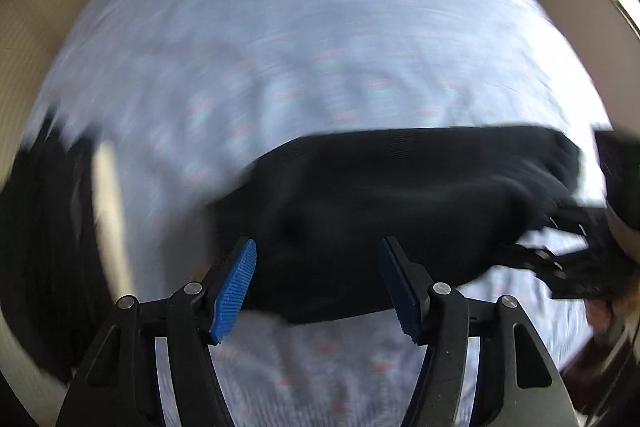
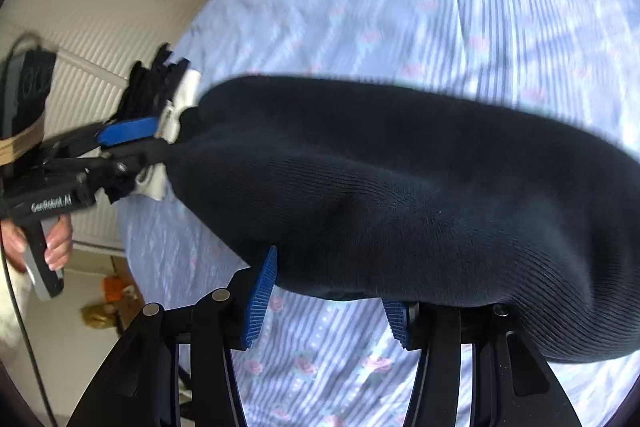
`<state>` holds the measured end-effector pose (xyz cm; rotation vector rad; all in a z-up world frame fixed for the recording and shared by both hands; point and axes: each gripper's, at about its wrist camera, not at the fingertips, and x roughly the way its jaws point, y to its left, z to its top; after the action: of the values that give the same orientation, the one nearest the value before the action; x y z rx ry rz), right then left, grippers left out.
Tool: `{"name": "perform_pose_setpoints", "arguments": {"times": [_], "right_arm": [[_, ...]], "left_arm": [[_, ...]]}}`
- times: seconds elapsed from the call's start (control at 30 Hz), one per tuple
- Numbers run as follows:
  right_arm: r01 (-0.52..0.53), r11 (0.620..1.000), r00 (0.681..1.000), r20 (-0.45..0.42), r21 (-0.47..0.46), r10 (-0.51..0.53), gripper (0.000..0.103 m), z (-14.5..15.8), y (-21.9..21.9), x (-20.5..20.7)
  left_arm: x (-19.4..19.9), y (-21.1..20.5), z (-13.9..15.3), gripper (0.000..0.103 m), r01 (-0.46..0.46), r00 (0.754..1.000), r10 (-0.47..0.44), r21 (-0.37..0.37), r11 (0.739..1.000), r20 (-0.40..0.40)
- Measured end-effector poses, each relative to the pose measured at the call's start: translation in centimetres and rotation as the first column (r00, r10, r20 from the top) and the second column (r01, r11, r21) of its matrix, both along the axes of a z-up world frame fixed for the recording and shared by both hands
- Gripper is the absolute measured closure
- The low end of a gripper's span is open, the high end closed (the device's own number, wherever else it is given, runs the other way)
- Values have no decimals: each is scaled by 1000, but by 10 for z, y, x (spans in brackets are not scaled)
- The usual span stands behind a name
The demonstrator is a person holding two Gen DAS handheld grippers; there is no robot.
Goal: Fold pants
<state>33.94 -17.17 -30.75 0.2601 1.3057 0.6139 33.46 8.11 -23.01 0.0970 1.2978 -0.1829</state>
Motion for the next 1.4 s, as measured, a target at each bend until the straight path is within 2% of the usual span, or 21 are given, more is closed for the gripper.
{"name": "perform_pose_setpoints", "arguments": {"times": [0.07, 0.17, 0.23, 0.33, 0.37, 0.47, 0.6, 0.63, 0.67, 0.7, 0.73, 0.8, 0.87, 0.9, 0.97, 1.0, 1.1, 1.17, 1.27, 1.4], "right_arm": [[2, 1000, 999, -38, 0, -2, 51, -16, 5, -2], [-11, 1000, 993, -117, -8, 10, 51, -36, 17, -7], [-9, 999, 996, -94, -41, 5, 49, -26, 23, -12], [26, 1000, 1000, 0, -12, -26, 49, -5, 19, -17], [18, 999, 1000, -15, -32, -19, 56, -11, 19, -16], [45, 997, 990, -133, -69, -54, 73, -39, 23, -16], [124, 991, 984, -126, -43, -128, 77, -26, 16, -43], [115, 992, 978, -170, -46, -121, 86, -31, 20, -52], [100, 994, 972, -209, -48, -108, 100, -40, 23, -57], [67, 997, 958, -276, -40, -75, 100, -55, 30, -64], [51, 997, 952, -299, -58, -66, 100, -63, 33, -68], [50, 996, 953, -294, -79, -72, 100, -65, 37, -78], [106, 993, 956, -270, -55, -117, 94, -47, 31, -83], [130, 990, 962, -234, -57, -140, 89, -32, 25, -86], [181, 980, 968, -160, -79, -192, 48, -7, 7, -93], [220, 971, 966, -117, -91, -229, 43, 6, -5, -95], [341, 931, 939, -11, -130, -345, 42, 36, -53, -98], [453, 880, 891, 27, -145, -454, 42, 47, -97, -100], [593, 787, 804, 64, -172, -591, 42, 50, -166, -102], [658, 713, 746, 81, -242, -661, 42, 37, -219, -99]], "left_arm": [[-2, 26, -18, 38, -117, 993, 116, -9, 993, -27], [0, 40, -42, 38, -181, 980, 178, -34, 983, -84], [2, 40, -53, 38, -192, 978, 189, -27, 981, -88], [11, 41, -58, 36, -217, 974, 213, -45, 975, -81], [14, 41, -61, 36, -222, 972, 218, -40, 974, -86], [17, 40, -71, 34, -234, 968, 234, 11, 972, -93], [16, 32, -71, 34, -218, 974, 223, 93, 971, -43], [16, 28, -72, 33, -195, 979, 201, 127, 972, -29], [17, 24, -74, 30, -175, 983, 181, 155, 972, -21], [19, 18, -75, 29, -164, 986, 169, 175, 971, -16], [21, 16, -76, 28, -158, 986, 164, 189, 969, -15], [24, 10, -72, 29, -149, 988, 154, 204, 968, -12], [17, 3, -58, 37, -128, 992, 124, 242, 962, 32], [13, -4, -47, 37, -112, 993, 97, 269, 957, 69], [-4, -16, -23, 36, -68, 989, 29, 277, 959, 144], [-12, -23, -13, 35, -43, 986, -1, 259, 965, 166], [-33, -43, 11, 35, 25, 984, -51, 151, 988, 171], [-40, -62, 18, 35, 66, 980, -83, 100, 993, 178], [-50, -102, 18, 35, 141, 967, -159, 101, 985, 197], [-64, -159, 8, 35, 251, 950, -257, 56, 966, 176]]}}
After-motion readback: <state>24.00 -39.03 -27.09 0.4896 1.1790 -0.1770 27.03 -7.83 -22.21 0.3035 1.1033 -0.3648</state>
